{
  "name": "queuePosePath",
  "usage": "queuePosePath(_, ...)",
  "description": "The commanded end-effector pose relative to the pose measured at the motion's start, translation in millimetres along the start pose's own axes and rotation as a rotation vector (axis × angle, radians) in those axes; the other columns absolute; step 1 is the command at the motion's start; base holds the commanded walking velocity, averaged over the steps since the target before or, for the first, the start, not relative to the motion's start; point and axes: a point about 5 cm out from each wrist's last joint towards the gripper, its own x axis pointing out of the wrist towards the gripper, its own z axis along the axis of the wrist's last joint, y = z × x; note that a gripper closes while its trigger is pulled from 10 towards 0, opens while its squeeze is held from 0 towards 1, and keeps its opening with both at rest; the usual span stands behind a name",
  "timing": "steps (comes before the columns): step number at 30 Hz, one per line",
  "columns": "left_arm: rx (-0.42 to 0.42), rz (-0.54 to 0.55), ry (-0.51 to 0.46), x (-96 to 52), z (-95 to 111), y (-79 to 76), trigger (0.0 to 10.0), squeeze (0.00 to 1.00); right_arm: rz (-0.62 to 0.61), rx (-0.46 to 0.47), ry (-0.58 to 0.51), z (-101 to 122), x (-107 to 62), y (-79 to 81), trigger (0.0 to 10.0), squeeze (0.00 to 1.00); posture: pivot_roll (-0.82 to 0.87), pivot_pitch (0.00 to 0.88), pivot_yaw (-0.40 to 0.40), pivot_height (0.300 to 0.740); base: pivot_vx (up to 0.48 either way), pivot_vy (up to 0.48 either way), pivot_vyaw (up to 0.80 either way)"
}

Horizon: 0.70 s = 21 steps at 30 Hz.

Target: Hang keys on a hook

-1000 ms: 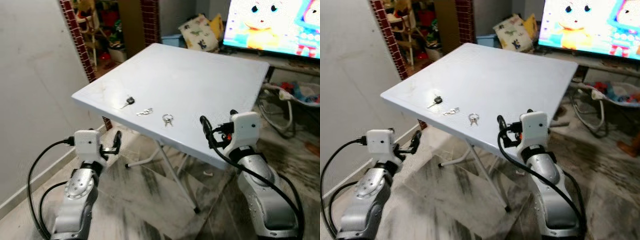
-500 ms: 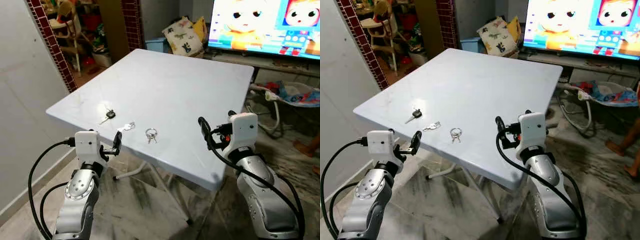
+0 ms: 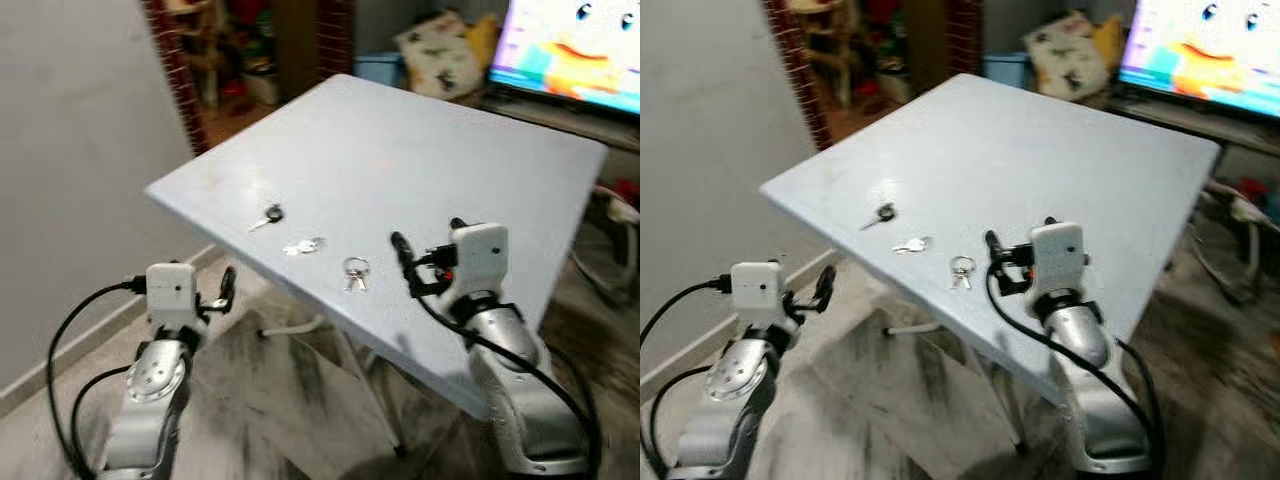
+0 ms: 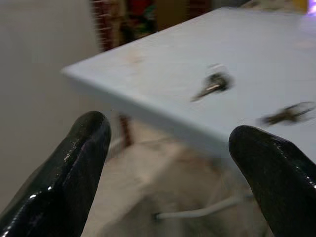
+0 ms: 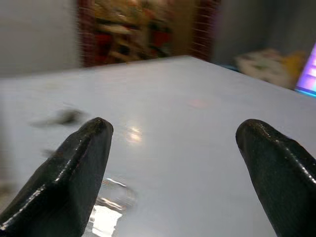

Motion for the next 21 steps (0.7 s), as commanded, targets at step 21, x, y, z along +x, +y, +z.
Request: queuePosePath(21,0.024,-0.146,0.095,3.1,-8.3,-11.8,10.0,0.0,-0.048,0.03,0.081,-8.1,7.5,-3.2,10.0,0.0,-0.06,0.021,0.051,0.74,0.0,0.0,0.1)
